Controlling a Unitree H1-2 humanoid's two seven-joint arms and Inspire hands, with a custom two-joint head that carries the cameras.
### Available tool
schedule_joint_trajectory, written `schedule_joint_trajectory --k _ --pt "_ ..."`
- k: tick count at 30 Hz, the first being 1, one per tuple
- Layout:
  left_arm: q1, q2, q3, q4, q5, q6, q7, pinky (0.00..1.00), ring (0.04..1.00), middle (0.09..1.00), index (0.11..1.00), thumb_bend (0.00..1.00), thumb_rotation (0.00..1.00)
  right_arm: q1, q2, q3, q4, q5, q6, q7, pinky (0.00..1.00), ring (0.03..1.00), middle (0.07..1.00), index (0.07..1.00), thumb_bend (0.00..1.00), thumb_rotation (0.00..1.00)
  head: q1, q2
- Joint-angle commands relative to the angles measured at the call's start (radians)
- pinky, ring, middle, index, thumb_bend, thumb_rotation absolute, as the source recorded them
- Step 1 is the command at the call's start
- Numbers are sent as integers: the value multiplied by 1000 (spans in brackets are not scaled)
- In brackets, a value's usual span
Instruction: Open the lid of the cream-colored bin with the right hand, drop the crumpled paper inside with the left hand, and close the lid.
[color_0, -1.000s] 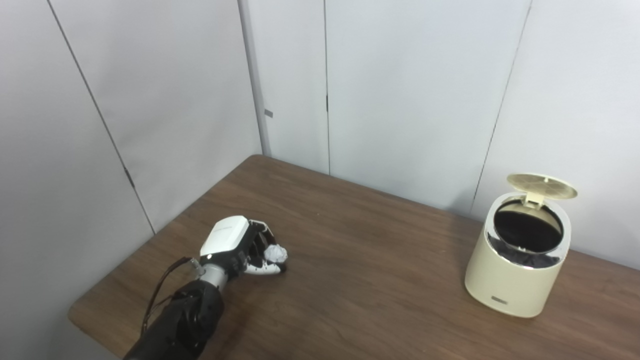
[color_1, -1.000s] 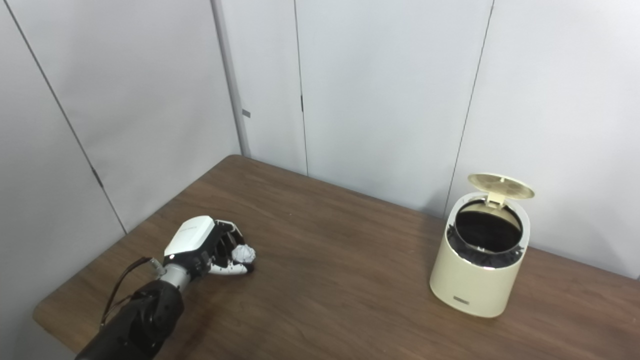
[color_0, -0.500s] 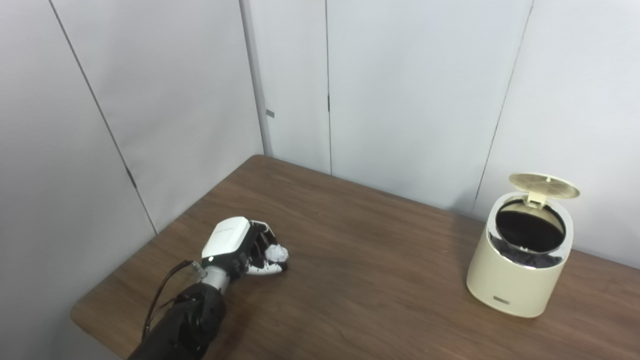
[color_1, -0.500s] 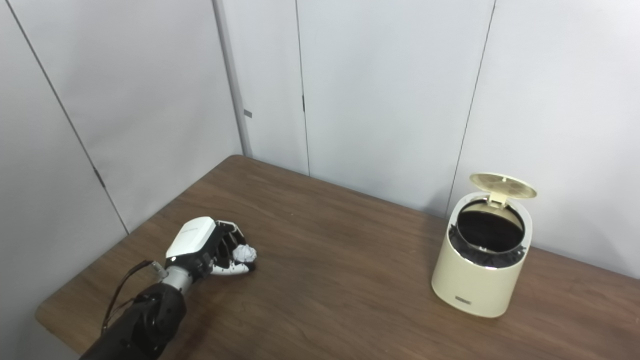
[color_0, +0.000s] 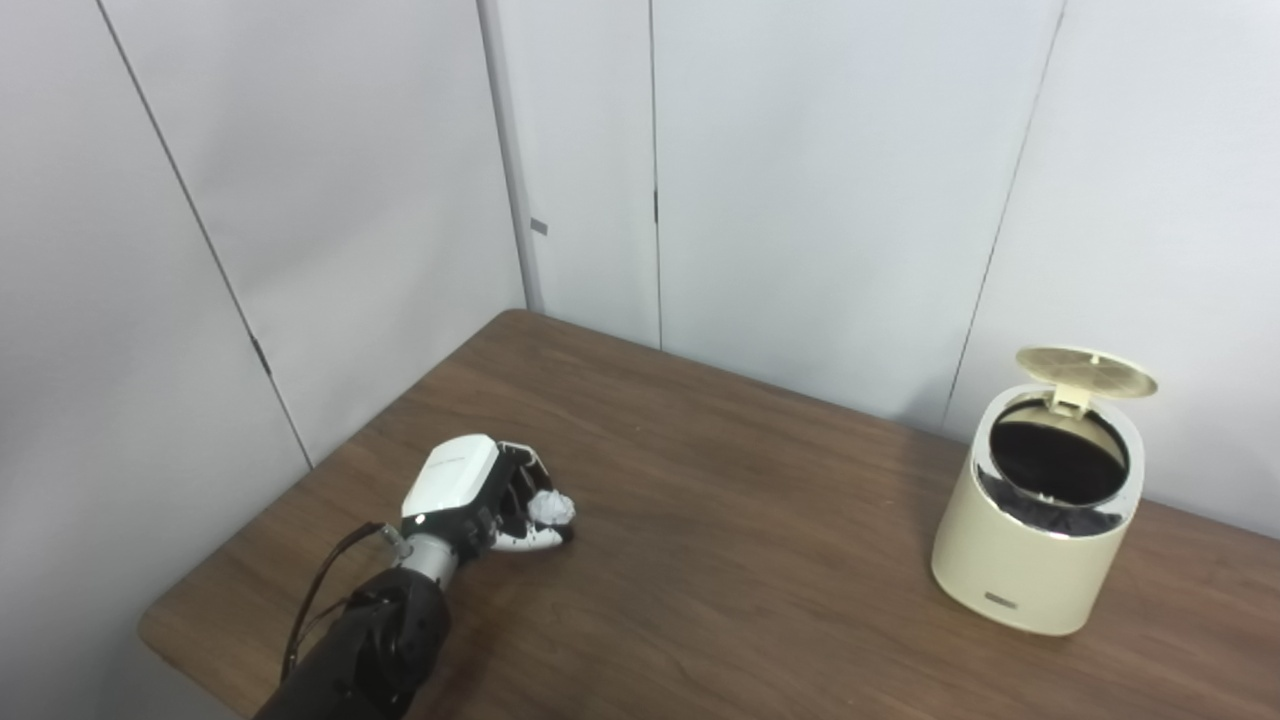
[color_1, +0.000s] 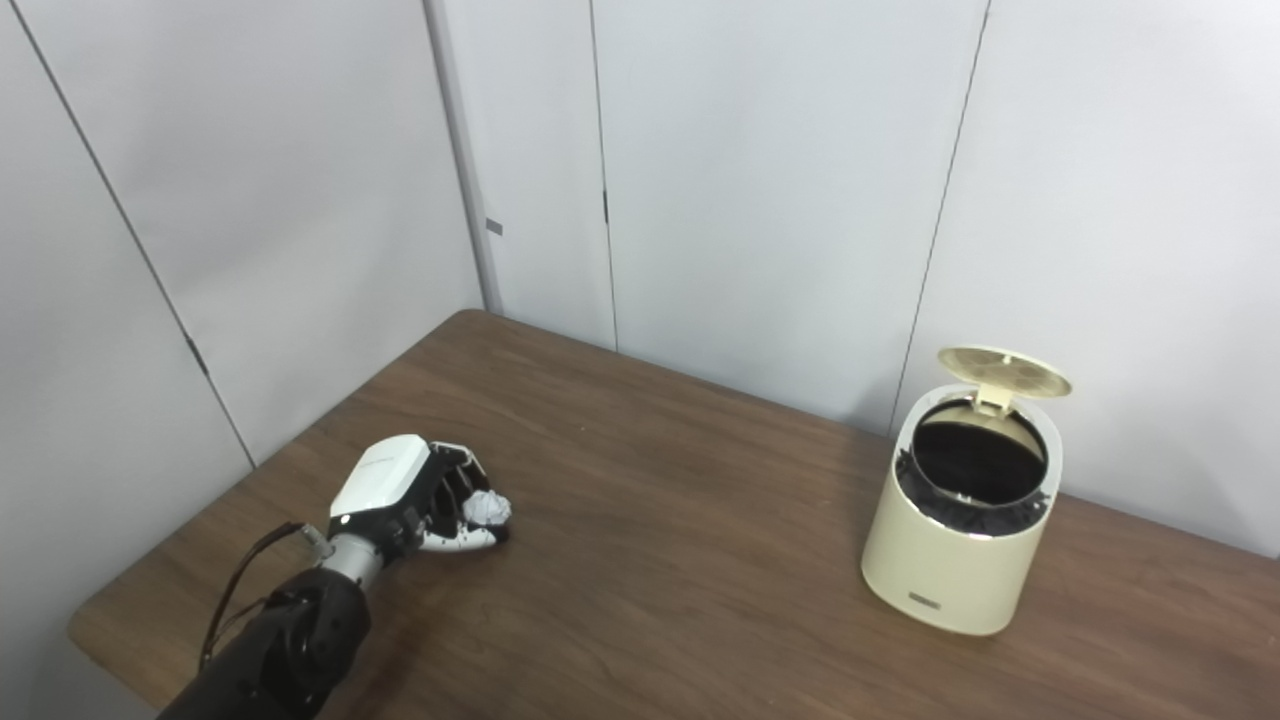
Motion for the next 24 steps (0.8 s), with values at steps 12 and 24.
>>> schedule_joint_trajectory --k 12,24 --pt "-19 4 -23 -89 8 -31 -1 308 391 458 527 500 0 -17 10 -2 -29 -20 -51 -12 512 688 737 744 1000 792 -25 -12" --pt "-76 -6 -33 -159 25 -86 7 359 432 475 512 504 0 -14 30 4 -33 -55 -33 -23 554 729 763 760 1000 802 -45 -24"
